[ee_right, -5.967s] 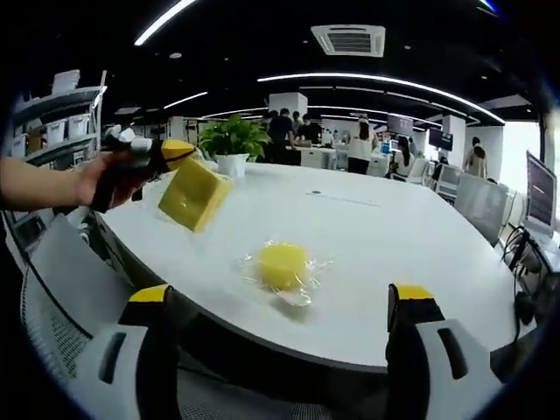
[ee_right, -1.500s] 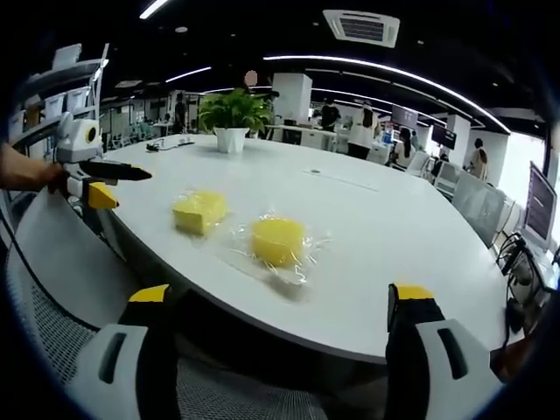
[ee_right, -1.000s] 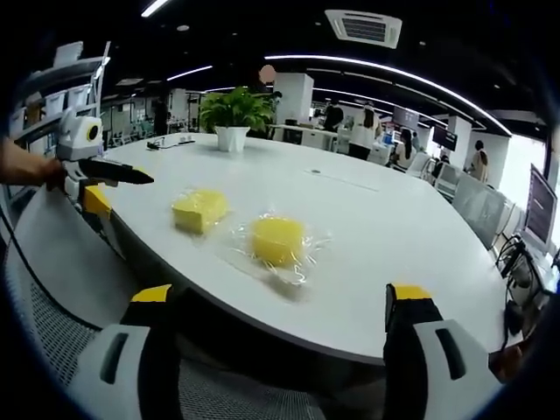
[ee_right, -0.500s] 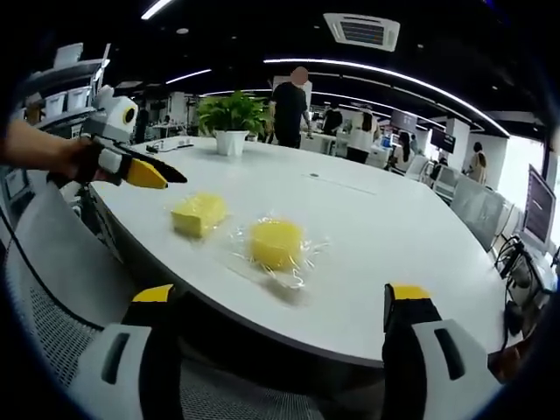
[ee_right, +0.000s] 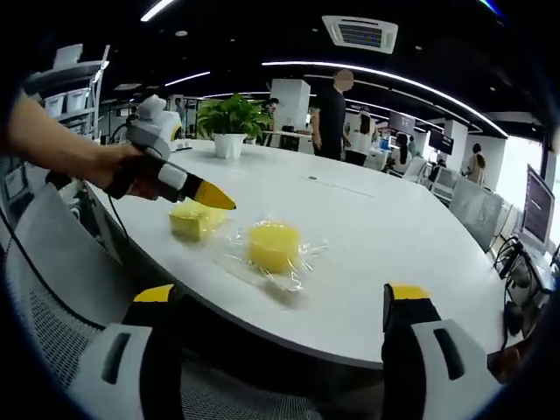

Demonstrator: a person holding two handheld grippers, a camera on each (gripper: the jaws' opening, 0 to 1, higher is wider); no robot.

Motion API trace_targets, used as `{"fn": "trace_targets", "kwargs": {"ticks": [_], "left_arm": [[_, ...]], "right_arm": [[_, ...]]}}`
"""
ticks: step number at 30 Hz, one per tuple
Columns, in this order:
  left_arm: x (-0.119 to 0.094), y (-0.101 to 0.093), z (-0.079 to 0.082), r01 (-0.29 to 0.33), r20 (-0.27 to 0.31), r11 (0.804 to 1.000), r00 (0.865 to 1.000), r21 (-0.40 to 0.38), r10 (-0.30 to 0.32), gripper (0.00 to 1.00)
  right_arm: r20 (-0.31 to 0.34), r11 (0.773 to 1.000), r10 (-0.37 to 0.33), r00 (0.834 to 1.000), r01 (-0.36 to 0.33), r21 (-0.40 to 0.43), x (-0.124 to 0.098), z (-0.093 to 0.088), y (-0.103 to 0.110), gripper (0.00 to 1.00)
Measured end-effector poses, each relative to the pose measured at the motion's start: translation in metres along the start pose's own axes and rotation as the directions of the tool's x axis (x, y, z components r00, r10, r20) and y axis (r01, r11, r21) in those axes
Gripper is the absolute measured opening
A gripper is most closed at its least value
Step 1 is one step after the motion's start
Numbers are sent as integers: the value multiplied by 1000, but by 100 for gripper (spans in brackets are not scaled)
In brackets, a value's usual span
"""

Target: Compare the silicone blocks by pressing each to a similar depth, holding the contact briefly, and releasing to observe deformation and rebound differences across the visible hardness samples.

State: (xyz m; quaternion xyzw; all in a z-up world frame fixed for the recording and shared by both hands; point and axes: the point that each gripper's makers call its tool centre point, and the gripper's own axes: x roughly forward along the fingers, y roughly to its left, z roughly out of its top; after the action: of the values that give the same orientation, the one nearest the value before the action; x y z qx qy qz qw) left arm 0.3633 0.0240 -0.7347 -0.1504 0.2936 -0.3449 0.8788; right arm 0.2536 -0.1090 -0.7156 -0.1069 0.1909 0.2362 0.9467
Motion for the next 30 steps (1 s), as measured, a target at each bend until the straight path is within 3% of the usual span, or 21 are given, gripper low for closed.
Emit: {"fn": "trace_targets", "kwargs": {"ticks": [5,9,15,23,26,28,30], "left_arm": [[15,5,3,-15,-8,999,1000,-31,15,53],[27,16,-6,-58,-63,997,997,-59,54,50],[45,26,-2,-87,-62,989,995,-116,81,44],[67,37,-6,-121,-94,985,989,-121,110,43],[76,35,-3,-109,-78,976,992,-189,96,42],[82,31,1,-96,-56,958,995,-271,84,41],[84,34,1,-108,-54,957,994,-270,97,40]], "right_arm": [[0,1000,1,1000,-1,5,0,0,0,89],[12,1000,6,1000,-6,15,0,2,1,90],[-4,1000,19,1000,-19,1,0,-1,3,88],[-14,1000,20,1000,-20,-6,1,-3,4,87],[-20,1000,22,1000,-22,-9,1,-4,4,87],[-24,1000,23,999,-23,-11,1,-5,4,87],[-29,999,27,999,-27,-17,1,-6,5,87]]}}
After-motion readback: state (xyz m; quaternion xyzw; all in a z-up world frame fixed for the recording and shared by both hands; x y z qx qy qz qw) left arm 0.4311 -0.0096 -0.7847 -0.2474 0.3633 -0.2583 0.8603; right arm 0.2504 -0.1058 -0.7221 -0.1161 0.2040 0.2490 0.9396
